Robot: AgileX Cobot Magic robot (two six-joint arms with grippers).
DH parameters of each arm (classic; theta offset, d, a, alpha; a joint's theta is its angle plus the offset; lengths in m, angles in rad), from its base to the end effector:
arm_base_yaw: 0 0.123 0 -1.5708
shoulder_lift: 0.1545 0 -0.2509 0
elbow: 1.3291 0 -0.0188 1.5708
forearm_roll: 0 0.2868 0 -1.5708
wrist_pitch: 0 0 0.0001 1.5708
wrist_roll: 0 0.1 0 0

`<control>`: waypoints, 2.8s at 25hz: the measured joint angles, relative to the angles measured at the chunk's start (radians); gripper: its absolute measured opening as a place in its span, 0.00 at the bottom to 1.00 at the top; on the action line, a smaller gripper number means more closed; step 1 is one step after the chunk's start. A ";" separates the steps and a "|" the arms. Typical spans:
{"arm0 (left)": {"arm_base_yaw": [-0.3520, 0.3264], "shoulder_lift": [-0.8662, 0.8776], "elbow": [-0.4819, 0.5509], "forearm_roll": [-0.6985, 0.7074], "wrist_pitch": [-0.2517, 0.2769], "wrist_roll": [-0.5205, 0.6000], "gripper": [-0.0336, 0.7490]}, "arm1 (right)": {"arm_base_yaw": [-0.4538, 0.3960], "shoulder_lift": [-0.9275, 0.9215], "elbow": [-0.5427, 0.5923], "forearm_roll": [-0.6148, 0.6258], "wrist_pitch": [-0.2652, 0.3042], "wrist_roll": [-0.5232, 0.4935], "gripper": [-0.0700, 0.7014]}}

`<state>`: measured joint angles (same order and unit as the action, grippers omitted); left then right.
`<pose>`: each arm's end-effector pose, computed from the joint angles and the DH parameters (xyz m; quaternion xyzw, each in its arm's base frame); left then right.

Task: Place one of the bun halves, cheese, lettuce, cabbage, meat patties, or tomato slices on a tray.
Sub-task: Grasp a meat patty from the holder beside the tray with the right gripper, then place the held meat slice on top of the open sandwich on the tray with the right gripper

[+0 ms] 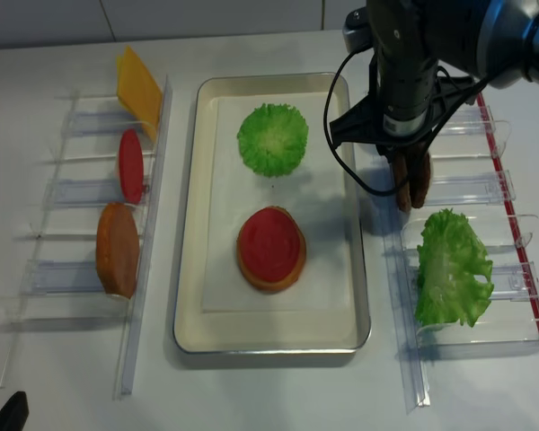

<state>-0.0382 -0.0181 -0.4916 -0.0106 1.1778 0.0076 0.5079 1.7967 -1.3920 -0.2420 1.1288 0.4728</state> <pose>0.0615 -0.0033 0.2789 0.0207 0.8797 -0.0125 0.4748 0.3466 0.1681 0.1876 -0.0621 0.9898 -0.0698 0.1073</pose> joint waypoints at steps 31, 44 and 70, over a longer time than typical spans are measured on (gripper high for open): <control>0.000 0.000 0.000 0.000 0.000 0.000 0.64 | 0.000 -0.249 -0.120 0.122 0.110 -0.058 0.27; 0.000 0.000 0.000 0.000 0.000 0.000 0.64 | 0.000 -0.701 0.376 0.400 -0.099 -0.163 0.27; 0.000 0.000 0.000 0.000 0.000 0.000 0.64 | -0.230 -0.475 0.745 1.727 -0.203 -1.358 0.27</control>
<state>-0.0382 -0.0181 -0.4916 -0.0106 1.1778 0.0076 0.2780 1.3218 -0.6469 1.4845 0.9254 -0.8857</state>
